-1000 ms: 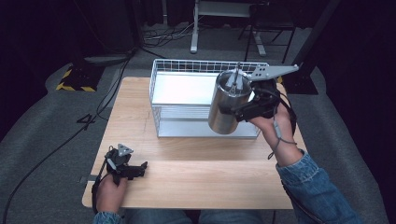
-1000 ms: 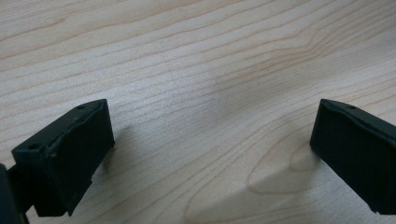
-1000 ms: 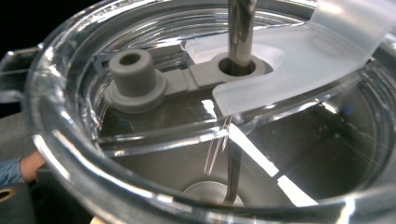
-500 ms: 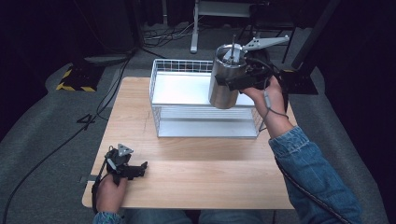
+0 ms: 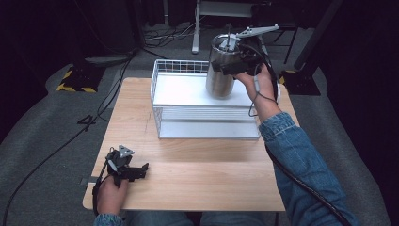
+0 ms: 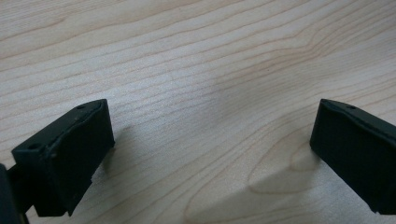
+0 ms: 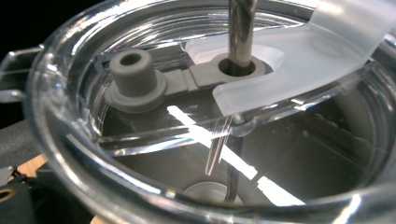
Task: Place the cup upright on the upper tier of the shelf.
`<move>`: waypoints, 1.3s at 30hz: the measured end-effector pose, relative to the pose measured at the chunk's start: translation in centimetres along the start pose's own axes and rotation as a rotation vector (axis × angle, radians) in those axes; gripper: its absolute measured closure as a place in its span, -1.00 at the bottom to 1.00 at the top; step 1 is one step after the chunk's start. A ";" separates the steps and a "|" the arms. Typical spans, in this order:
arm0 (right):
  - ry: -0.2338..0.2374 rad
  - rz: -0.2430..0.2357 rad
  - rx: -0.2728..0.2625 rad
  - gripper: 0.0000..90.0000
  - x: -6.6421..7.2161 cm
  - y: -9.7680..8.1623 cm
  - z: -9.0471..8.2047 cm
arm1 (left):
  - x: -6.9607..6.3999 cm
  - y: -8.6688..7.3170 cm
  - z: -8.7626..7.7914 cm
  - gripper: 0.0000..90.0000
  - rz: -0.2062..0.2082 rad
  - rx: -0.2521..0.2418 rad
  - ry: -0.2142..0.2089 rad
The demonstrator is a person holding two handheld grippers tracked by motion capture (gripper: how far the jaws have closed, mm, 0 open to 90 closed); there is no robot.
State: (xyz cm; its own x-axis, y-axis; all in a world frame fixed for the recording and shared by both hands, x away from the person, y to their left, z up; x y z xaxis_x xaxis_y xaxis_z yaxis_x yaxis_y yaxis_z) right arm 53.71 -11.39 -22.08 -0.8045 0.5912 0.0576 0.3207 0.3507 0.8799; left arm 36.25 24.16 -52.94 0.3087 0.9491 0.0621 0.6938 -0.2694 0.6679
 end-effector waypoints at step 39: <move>-0.002 0.013 0.028 -0.94 -1.3 -1.0 3.3 | 0.0 0.0 0.0 -1.00 0.002 0.001 0.001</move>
State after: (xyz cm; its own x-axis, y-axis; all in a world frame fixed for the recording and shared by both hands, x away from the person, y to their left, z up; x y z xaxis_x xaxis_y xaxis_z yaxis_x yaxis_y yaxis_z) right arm 56.08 -10.18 -24.60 -0.7990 0.5974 0.0678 0.3450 0.3633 0.8654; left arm 36.25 24.17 -52.93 0.3091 0.9489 0.0639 0.6937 -0.2709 0.6674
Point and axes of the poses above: each handheld gripper's, and its own axes: z roughly forward along the jaws, y roughly out of its top, x roughly to its left, the point moved 3 cm from there along z, roughly forward along the jaws, and after that the axes turned 7 degrees about y, right-handed, at the moved point
